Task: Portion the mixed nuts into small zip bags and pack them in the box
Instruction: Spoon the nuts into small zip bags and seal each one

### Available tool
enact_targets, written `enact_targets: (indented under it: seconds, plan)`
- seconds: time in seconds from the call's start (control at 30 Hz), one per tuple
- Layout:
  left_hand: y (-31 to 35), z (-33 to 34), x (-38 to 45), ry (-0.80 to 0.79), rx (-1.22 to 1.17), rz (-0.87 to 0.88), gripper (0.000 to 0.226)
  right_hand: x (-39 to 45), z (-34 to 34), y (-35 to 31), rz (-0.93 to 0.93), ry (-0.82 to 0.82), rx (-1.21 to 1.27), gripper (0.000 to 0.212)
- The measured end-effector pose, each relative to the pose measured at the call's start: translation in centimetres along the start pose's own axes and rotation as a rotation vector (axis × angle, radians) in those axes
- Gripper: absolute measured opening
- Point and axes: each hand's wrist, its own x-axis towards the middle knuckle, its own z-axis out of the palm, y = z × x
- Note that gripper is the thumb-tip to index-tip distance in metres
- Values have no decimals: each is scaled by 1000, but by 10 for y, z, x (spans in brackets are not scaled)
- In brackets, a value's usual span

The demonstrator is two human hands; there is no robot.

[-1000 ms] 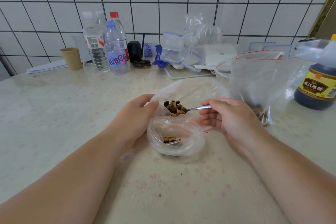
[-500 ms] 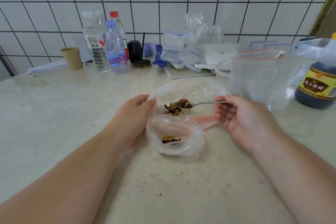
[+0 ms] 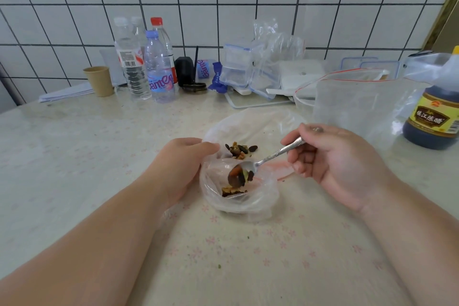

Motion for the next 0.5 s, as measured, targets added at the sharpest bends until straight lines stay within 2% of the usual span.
enact_targets:
  seconds: [0.07,0.13,0.23,0.37,0.5]
  plan:
    - [-2,1,1,12,-8,19,28,-4,0,0,-78,-83,-81,29]
    - [-2,2,3,16,-16,36,24,-6,-1,-2,-131,-81,-112,28]
    - [-3,4,2,20,-34,71,20,-1,-4,-2,-202,126,-88,27]
    - [-4,6,3,38,-55,104,17,5,-5,6,-258,416,-377,26]
    - [-4,6,4,30,-77,134,19,9,-1,16,-227,458,-572,23]
